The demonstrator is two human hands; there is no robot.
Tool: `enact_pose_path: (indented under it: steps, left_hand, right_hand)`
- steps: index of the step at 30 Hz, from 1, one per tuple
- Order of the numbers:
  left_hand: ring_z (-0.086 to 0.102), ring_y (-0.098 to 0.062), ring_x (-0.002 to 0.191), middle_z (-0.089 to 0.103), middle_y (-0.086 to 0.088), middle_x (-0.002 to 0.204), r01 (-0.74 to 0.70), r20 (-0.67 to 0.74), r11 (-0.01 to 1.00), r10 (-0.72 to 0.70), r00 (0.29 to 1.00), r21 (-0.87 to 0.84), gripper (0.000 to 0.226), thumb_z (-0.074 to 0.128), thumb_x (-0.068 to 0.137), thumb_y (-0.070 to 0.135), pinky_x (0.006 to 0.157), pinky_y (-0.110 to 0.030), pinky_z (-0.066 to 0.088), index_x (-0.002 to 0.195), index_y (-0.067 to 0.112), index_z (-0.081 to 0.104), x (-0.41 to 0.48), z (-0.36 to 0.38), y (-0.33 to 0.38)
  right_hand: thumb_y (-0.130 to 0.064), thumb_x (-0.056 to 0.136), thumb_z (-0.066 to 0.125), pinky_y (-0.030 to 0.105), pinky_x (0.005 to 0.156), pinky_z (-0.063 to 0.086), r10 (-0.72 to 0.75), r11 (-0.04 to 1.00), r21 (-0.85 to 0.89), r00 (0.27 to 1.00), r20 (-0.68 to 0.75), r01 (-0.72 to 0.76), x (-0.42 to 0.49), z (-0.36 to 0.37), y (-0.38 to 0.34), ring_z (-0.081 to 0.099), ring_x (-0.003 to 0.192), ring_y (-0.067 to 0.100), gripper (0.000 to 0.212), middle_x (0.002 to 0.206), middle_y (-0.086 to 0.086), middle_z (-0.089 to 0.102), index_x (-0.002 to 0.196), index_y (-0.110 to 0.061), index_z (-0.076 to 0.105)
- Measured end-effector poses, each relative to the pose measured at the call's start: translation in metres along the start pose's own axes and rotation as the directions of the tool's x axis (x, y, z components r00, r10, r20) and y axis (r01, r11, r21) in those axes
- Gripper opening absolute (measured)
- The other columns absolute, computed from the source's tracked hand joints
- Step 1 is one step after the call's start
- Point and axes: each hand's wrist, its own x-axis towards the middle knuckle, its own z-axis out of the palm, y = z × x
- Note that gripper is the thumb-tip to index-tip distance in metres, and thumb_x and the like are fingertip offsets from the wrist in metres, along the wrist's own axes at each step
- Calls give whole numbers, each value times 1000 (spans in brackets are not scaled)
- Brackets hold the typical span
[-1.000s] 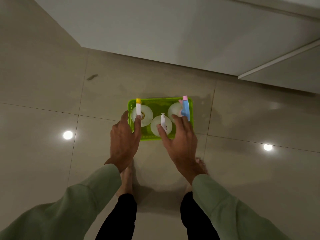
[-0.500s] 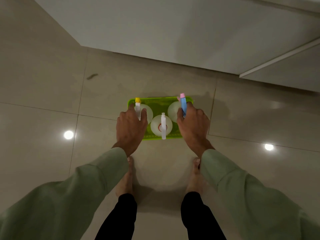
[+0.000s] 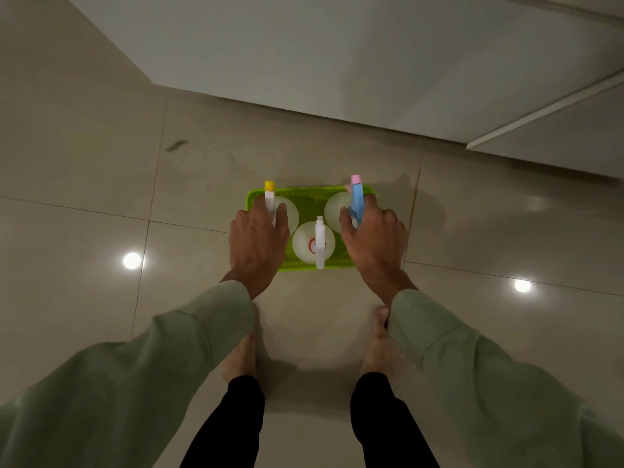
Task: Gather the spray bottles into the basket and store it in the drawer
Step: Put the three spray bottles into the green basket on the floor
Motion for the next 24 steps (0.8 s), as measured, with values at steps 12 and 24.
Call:
enact_pose_path:
  steps: [12, 24]
  left_hand:
    - [70, -40, 94, 69, -19, 120, -36, -60, 992, 29, 998, -121, 54, 40, 100, 50, 89, -49, 53, 139, 13, 45, -31, -19, -15]
    - [43, -35, 138, 42, -18, 151, 231, 57, 948, -224, 973, -220, 61, 50, 100, 32, 112, -47, 37, 151, 6, 29, -22, 37, -81]
  right_hand:
    - [-40, 98, 55, 36, 68, 47, 0, 971, 231, 961, -278, 67, -59, -16, -6, 60, 89, 25, 39, 98, 7, 63, 121, -8, 59]
    - [-12, 90, 68, 41, 106, 38, 263, 817, 483, 948, 177, -316, -45, 47, 63, 47, 128, 39, 60, 139, 23, 47, 143, 0, 42]
